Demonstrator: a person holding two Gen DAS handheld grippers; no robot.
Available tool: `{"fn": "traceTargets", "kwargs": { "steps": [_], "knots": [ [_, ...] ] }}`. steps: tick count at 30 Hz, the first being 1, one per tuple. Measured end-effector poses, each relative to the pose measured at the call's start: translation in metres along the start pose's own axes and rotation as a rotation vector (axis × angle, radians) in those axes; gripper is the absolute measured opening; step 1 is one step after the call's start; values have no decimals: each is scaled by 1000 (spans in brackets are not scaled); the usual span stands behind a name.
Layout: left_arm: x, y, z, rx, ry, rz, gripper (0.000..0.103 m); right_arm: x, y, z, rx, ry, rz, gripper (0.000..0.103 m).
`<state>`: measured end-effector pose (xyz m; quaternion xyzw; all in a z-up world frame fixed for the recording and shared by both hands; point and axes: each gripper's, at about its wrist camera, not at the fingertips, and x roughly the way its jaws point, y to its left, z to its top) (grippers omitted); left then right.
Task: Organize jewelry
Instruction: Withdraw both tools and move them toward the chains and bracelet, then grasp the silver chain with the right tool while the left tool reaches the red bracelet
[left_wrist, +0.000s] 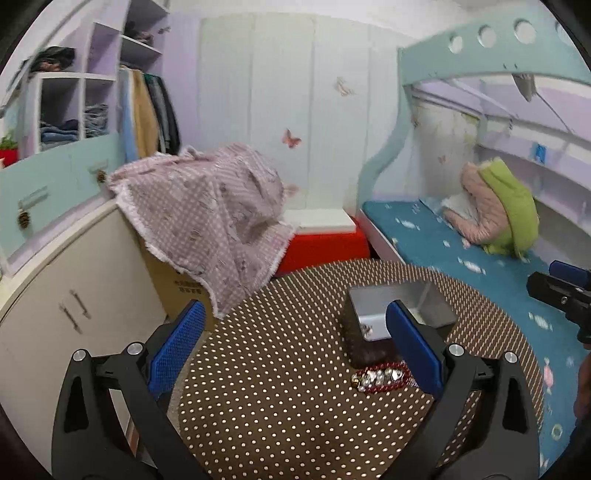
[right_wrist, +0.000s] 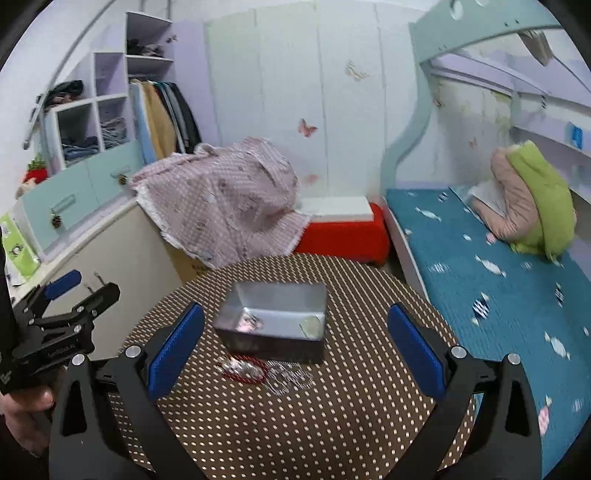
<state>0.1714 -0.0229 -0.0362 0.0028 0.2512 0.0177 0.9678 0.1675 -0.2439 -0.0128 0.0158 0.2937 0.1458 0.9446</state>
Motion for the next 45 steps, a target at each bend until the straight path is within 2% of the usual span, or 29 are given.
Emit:
{"fn": "traceTargets", "kwargs": {
  "steps": [4,7,10,13,15,17,20,22,27,31,40,44,45],
  "knots": [
    [33,2,-15,37,77,-50,98,29,0,-25,13,95,-35,96],
    [50,4,-26,41,121,-80,98,63,4,-43,-27,189,-71,95],
    [62,2,-36,49,150,-92,98,88,6,-55,-49,247,-53,94],
    [75,0,-45,37,188,-105,98,108,8,-62,-91,287,-61,84],
    [82,-3,-50,41,208,-107,98,121,6,-65,-113,317,-63,71],
    [88,-6,-53,47,222,-111,98,130,5,-69,-128,346,-49,67],
    [96,-13,-57,57,241,-117,98,138,4,-70,-142,357,-20,65],
    [103,-16,-60,62,261,-124,98,144,5,-72,-156,370,2,60],
    [119,-24,-67,79,309,-141,98,142,9,-75,-178,353,36,21],
    [133,-31,-77,101,360,-145,98,136,3,-77,-147,345,60,13],
    [158,-35,-91,86,446,-141,95,125,-12,-77,-94,342,67,13],
    [162,-34,-87,70,441,-154,89,123,-11,-73,-96,337,72,13],
    [162,-33,-85,61,441,-168,82,122,-11,-72,-98,334,73,13]
  ]
}}
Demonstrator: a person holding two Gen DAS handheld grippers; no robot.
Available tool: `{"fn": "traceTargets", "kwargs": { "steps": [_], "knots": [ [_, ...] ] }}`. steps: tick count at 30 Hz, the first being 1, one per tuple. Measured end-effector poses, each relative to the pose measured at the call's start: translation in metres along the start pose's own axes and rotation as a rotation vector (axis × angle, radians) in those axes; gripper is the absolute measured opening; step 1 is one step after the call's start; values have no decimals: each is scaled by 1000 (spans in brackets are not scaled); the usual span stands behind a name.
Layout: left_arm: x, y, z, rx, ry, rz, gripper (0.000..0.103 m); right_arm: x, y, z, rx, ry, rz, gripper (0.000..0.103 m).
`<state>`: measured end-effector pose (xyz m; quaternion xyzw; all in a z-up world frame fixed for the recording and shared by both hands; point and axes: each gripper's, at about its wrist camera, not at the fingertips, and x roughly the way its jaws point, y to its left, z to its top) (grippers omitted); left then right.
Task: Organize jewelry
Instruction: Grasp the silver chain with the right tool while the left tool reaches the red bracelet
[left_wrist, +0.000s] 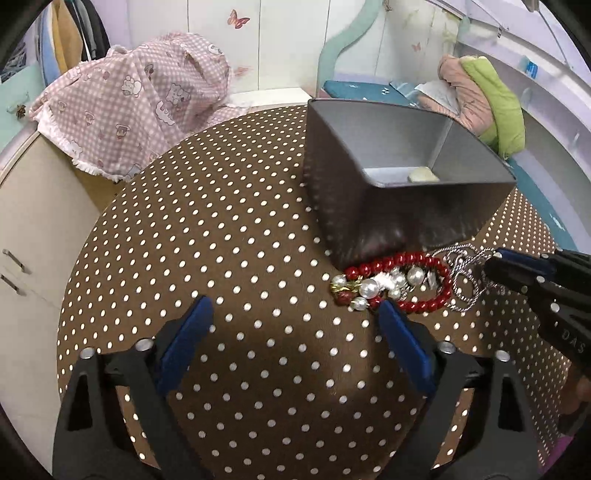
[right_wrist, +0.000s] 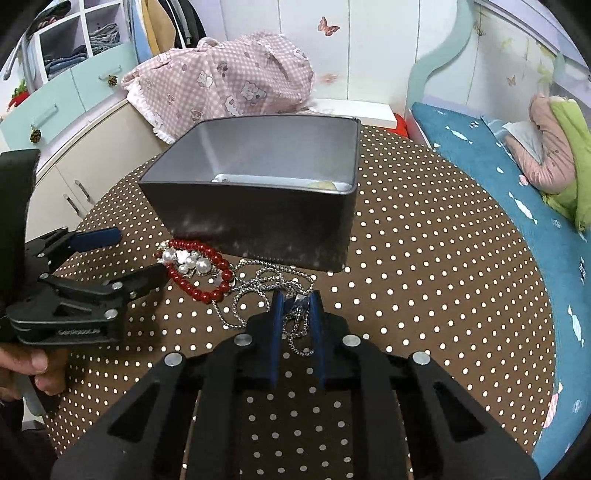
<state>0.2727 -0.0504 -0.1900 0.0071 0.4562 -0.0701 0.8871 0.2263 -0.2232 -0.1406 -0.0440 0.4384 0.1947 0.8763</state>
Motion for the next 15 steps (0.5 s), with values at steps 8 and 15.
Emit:
{"fn": "traceTargets", "kwargs": {
  "steps": [8,15],
  "knots": [
    [1,-5,7,-15,-8,-10,76,-4,-1,5,-9,-4,3,13],
    [-7,-14,-5,88,-26,5,35,-3,-3,2,0,5,7,13]
  ]
}}
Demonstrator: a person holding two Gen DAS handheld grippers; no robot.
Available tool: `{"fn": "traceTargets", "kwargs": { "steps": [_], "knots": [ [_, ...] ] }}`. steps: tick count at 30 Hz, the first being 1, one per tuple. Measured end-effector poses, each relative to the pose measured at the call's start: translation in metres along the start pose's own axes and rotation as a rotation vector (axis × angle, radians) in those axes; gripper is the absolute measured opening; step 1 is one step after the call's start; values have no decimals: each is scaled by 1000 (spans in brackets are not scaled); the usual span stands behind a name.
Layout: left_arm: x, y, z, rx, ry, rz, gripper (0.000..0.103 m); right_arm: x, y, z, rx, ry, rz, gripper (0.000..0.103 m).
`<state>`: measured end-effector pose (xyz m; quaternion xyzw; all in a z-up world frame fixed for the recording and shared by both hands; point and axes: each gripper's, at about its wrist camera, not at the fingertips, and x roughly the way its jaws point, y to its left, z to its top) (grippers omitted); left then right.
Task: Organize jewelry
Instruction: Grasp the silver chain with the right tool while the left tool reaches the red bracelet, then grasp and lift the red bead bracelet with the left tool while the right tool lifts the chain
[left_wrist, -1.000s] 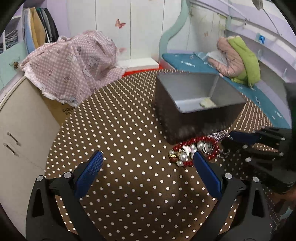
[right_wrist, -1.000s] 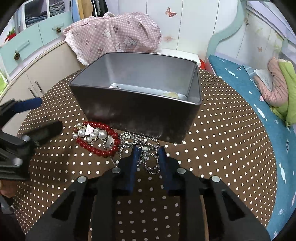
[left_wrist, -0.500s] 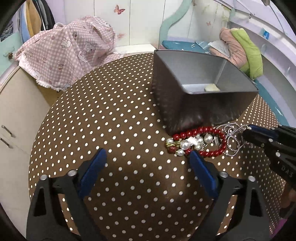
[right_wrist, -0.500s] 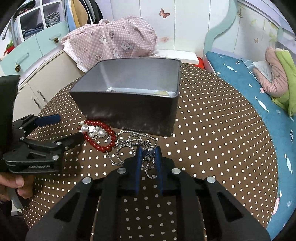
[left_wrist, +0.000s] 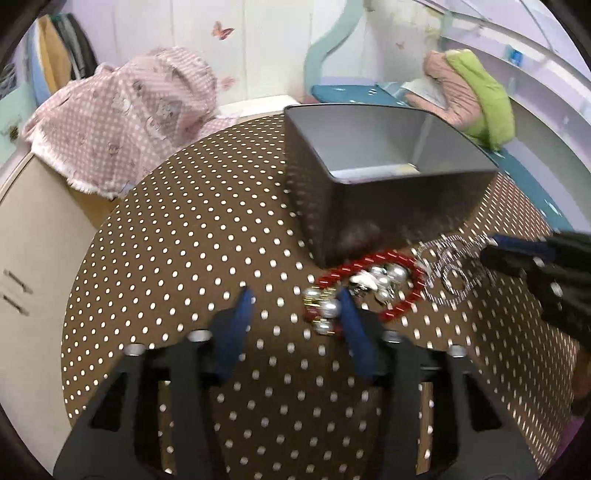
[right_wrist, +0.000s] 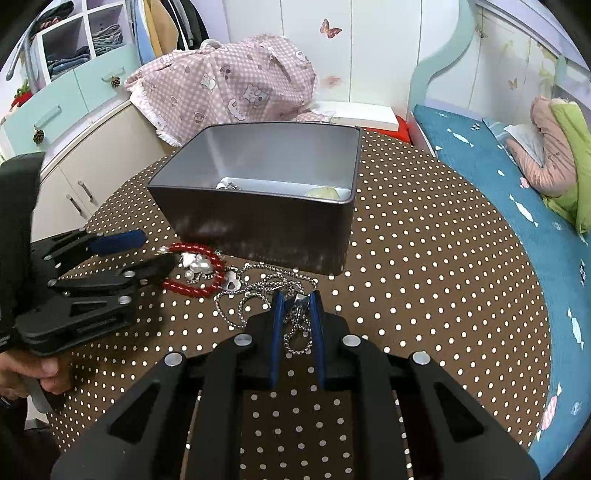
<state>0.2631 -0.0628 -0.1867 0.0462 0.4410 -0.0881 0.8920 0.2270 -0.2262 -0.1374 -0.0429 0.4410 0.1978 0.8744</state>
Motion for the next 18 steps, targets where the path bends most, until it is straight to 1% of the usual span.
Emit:
{"fn": "traceTargets", "kwargs": {
  "steps": [1,2,4,7,8,10,12,13,14,15,16,18],
  "knots": [
    [-4,2,-3,10,-1,-22,24,0,0,0,2,1,2,13],
    [-6,5,-6,12,-2,-37,20,0,0,0,3,1,4,13],
    [-9,11,-11,15,-6,-58,19,2,2,0,-1,2,3,13],
    [-11,14,-13,17,-13,-57,21,4,4,0,-3,3,6,13],
    [-12,14,-12,17,-15,-59,24,4,5,1,-3,3,6,13],
    [-16,14,-13,19,-38,-45,59,4,5,1,0,1,7,13],
    [-17,12,-13,30,-53,-45,59,6,5,2,4,4,9,13],
    [-14,11,-12,33,-46,-49,53,9,4,2,6,8,8,13],
    [-11,12,-11,23,-28,-72,42,10,4,2,9,11,5,13],
    [-8,12,-9,17,-19,-85,29,13,3,1,13,15,2,13],
    [-9,13,-8,16,-26,-83,19,14,2,0,13,13,3,13],
    [-10,13,-9,16,-20,-101,18,13,4,-1,4,11,6,13]
  ]
}}
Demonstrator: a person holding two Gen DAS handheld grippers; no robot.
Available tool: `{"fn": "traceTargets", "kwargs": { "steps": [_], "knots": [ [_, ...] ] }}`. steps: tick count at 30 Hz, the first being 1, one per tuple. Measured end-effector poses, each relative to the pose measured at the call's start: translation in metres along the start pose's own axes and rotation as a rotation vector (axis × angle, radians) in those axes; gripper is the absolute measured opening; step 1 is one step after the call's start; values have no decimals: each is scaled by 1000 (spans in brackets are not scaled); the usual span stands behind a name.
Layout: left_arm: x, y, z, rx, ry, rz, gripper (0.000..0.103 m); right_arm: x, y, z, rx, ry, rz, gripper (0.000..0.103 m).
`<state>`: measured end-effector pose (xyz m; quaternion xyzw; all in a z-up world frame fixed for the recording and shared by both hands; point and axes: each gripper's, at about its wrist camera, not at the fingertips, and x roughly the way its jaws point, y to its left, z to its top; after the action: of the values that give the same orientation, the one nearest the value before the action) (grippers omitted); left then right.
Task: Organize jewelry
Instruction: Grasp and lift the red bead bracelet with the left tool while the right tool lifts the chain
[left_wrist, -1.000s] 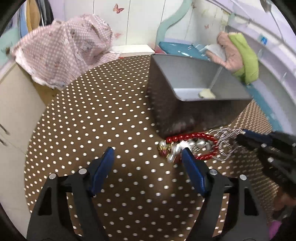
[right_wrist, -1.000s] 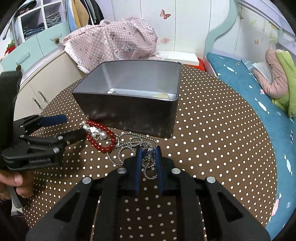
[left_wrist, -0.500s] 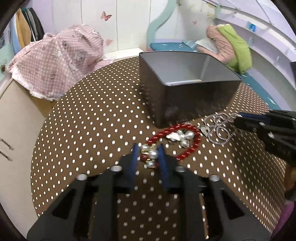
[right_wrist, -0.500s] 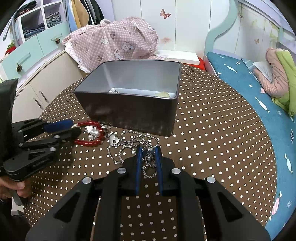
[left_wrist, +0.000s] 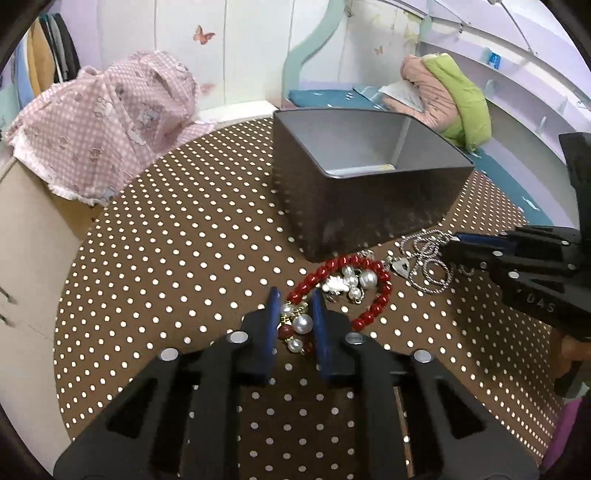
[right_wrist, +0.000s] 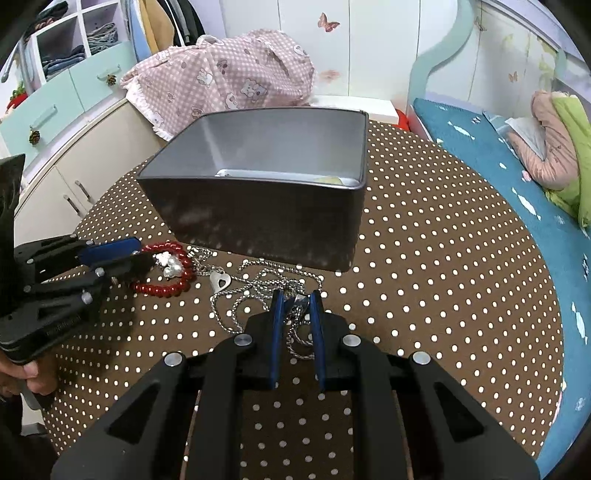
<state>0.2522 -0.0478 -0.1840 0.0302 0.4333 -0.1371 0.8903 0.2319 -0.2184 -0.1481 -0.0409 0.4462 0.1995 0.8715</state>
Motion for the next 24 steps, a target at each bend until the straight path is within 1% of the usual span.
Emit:
{"fn": "traceTargets", "kwargs": {
  "steps": [3,5,6,7,11,12,13,15,17,20,23,24],
  "knots": [
    [-7,1,-4,-6,-5,-27,17,-8,3,-1,-7,-18,11,13],
    [-18,4,-7,-11,-25,-54,15,-14,3,-1,-5,-32,14,13],
    [-21,4,-7,-13,-30,-62,3,-19,2,0,-3,-42,15,13],
    [-26,7,-7,-18,-36,-84,1,-23,1,1,2,-51,21,13],
    [-46,12,-2,-32,-76,-147,1,-38,-1,6,18,-86,48,13],
    [-49,14,-1,-40,-84,-160,1,-41,-1,7,20,-92,56,8],
    [-53,18,1,-54,-91,-168,1,-43,-1,8,23,-96,61,8],
    [-53,22,4,-48,-90,-152,1,-44,0,9,18,-96,57,8],
    [-45,21,5,-23,-66,-131,1,-41,1,9,14,-82,52,8],
    [-27,17,5,-8,-27,-130,3,-34,4,6,13,-55,46,8],
    [-9,4,3,44,5,-113,6,-29,4,4,19,-38,40,8],
    [-6,2,2,54,8,-113,12,-27,4,3,20,-34,31,9]
  ]
}}
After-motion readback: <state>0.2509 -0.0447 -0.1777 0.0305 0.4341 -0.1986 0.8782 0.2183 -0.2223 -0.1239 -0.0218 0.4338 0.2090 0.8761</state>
